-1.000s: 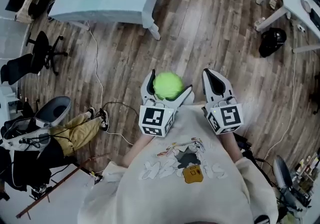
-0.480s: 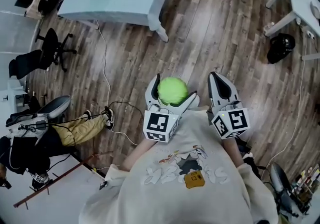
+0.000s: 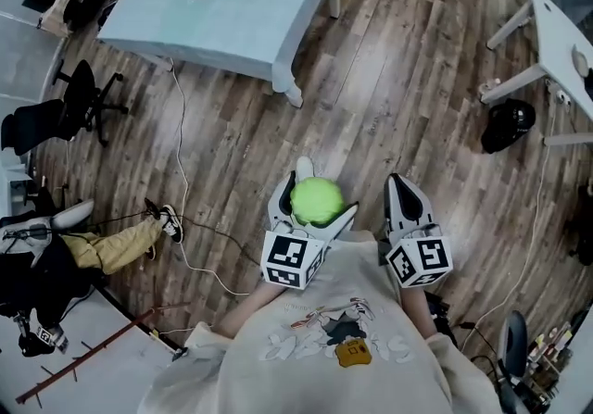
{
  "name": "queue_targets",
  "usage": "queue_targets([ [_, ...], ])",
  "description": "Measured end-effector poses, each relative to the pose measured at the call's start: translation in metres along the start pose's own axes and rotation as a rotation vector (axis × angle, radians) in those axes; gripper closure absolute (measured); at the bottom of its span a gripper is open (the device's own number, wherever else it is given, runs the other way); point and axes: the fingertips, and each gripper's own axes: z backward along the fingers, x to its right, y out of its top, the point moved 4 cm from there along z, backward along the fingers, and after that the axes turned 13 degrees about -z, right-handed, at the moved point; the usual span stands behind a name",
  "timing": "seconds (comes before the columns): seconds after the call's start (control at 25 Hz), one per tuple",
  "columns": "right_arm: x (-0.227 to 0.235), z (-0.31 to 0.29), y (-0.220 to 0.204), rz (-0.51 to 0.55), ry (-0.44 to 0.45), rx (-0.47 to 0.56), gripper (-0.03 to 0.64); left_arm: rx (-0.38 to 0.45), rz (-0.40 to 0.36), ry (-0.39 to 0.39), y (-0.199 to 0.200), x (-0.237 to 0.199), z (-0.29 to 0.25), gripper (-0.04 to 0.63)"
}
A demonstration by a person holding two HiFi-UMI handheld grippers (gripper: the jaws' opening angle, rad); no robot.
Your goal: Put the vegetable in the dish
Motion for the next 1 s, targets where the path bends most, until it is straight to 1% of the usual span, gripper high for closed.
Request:
queue_targets([
  [0.12,-0.001,-0.021,0.003,0.015,-0.019,-0.015,0.595,0.020,-0.010,-0.009,0.007,-0.025,-0.016,0.012],
  [0.2,-0.005,-0.041,0.011,0.016,-0.031,-0.021,0.595,0.031,0.000,-0.016,0.016,-0.045,-0.025,0.012],
  [0.28,-0.010,-0.066,0.031,-0.018,-0.021,-0.032,0.595,0.052,0.028,-0.020,0.031,-0.064,-0.037,0.012],
  [0.36,-0.022,-0.095,0.050,-0.073,0.012,-0.042,0.594,0.072,0.057,-0.024,0.043,-0.084,-0.046,0.012],
  [0.4,-0.030,-0.109,0.057,-0.075,0.021,-0.042,0.594,0.079,0.070,-0.026,0.047,-0.095,-0.048,0.012],
  [0.52,-0.050,-0.147,0.071,-0.011,0.004,-0.038,0.594,0.108,0.082,-0.020,0.058,-0.129,-0.055,0.012],
  [0.6,-0.060,-0.179,0.072,-0.010,0.003,-0.042,0.594,0.120,0.061,-0.006,0.064,-0.162,-0.061,0.012],
  [0.68,-0.069,-0.203,0.061,0.001,-0.004,-0.087,0.594,0.101,0.068,0.000,0.057,-0.188,-0.061,0.012],
  [0.76,-0.075,-0.219,0.056,0.029,-0.018,-0.107,0.594,0.092,0.088,-0.003,0.047,-0.204,-0.063,0.012],
  [0.84,-0.078,-0.239,0.058,0.050,-0.022,-0.097,0.594,0.102,0.068,0.003,0.044,-0.224,-0.068,0.012],
  [0.92,-0.080,-0.259,0.060,0.049,-0.028,-0.098,0.594,0.104,0.049,0.013,0.047,-0.241,-0.074,0.012],
  [1.0,-0.082,-0.268,0.058,0.040,-0.027,-0.115,0.594,0.094,0.058,0.008,0.048,-0.246,-0.074,0.012],
])
